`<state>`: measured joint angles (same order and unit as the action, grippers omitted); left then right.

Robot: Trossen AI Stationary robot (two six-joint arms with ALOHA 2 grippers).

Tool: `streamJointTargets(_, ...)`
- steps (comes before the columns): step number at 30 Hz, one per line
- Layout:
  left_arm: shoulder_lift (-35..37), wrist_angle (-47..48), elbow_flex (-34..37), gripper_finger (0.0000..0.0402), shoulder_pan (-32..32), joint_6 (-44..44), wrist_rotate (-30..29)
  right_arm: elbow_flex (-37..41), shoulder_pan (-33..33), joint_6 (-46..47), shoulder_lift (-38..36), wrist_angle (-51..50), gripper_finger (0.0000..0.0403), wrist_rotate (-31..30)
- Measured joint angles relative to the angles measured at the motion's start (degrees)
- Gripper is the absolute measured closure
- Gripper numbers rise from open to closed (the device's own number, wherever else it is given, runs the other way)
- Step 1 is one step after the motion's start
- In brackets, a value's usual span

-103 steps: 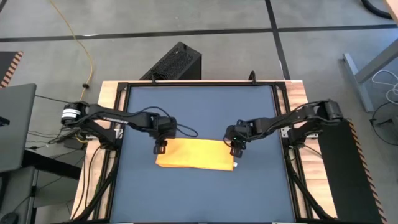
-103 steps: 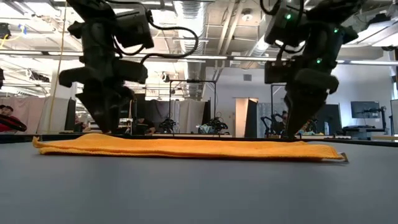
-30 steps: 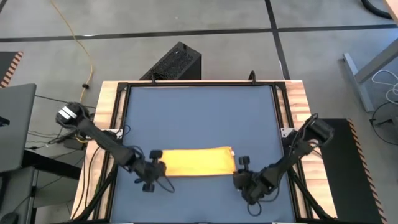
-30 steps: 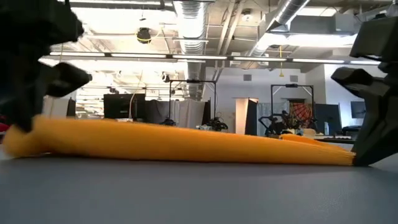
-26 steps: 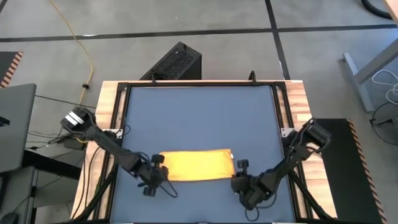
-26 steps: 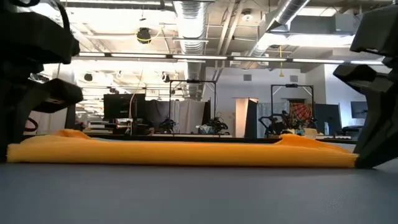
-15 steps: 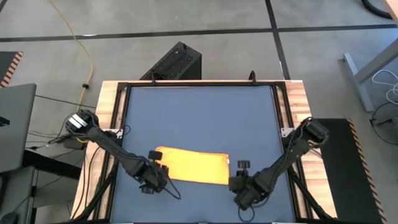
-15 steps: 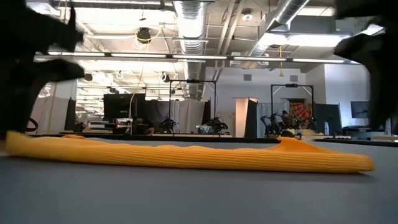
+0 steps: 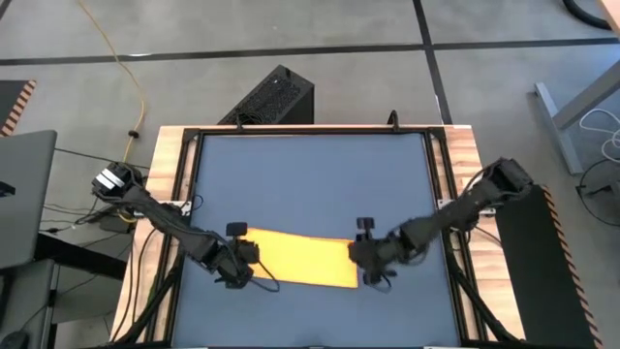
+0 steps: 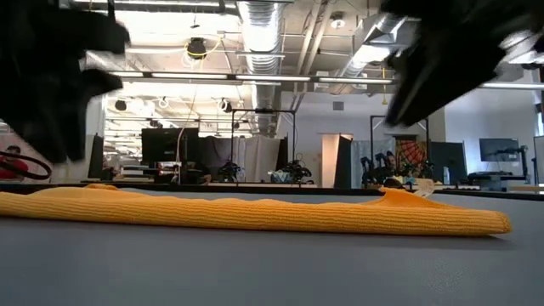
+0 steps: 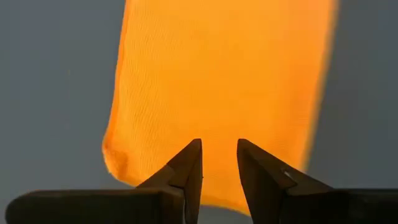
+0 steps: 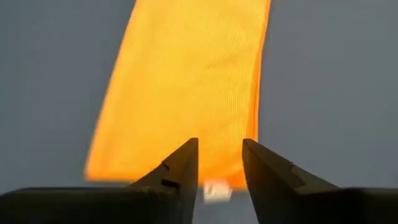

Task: Roll towel
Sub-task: Fold the orange microfiber towel

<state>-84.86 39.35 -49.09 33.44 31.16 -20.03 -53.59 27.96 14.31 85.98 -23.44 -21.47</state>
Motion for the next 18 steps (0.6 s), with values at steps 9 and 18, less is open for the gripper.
streamJointTargets(9,0.19,-14.56,11.31,0.031,-4.14,2.02,5.82,11.34,-13.21,-12.86,2.11,23.29,0.0386,14.32)
streamJointTargets(18,0.09,-13.79,11.74,0.031,-9.9,-6.4,6.24,11.35,-16.04,-9.35,8.39,19.92,0.0392,18.46)
